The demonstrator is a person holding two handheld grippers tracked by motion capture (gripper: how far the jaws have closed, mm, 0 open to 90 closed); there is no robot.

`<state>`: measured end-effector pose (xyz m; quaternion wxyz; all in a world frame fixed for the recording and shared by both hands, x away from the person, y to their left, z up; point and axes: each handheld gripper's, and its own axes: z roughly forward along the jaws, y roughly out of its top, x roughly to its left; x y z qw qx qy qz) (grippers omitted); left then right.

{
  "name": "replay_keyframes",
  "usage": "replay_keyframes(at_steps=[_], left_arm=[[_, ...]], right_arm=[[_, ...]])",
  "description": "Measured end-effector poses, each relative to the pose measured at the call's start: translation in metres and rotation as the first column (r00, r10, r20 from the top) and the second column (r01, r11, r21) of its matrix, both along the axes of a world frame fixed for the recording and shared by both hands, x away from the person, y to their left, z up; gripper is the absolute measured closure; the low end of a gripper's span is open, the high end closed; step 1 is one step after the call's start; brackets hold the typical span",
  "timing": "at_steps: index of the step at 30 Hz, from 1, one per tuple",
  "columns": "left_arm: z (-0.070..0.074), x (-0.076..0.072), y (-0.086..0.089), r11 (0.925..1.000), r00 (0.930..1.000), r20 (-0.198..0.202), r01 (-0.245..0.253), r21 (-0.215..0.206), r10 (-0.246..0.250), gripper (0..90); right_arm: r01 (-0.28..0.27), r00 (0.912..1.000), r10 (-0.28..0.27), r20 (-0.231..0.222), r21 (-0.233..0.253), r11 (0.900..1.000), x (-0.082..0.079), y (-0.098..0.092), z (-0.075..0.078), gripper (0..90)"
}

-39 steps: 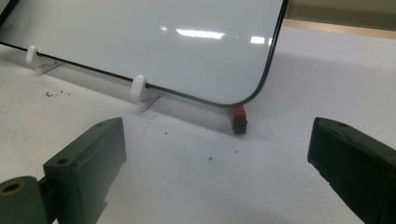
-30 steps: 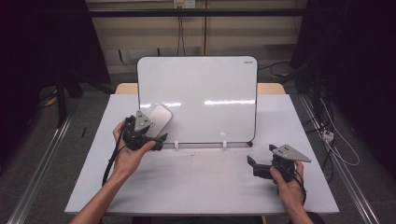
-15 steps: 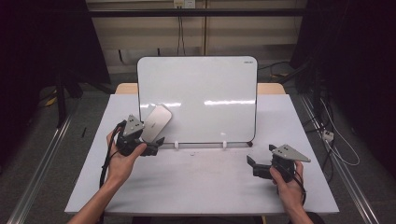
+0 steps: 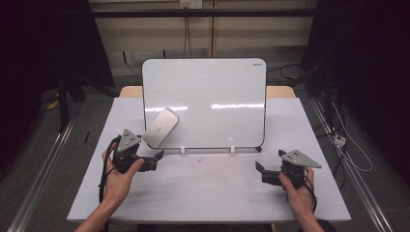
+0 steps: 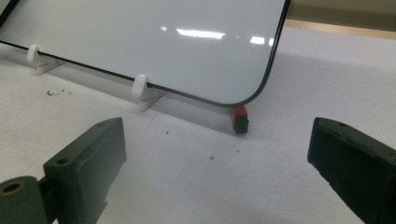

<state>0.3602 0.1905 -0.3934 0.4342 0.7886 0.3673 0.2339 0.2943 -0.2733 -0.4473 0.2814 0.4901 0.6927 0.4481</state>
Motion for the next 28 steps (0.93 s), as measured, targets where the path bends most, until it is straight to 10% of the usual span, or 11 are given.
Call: replay_keyframes(at_steps=[28], left_arm=[[-0.033,-0.031,0.031,0.9951,0.9954,-0.030,-0.092,-0.038,0.091,4.3]], right_arm=[[0.006,1.0000,-0.006,-0.008,0.005,1.000,0.000,-0.001,-0.001,4.5]])
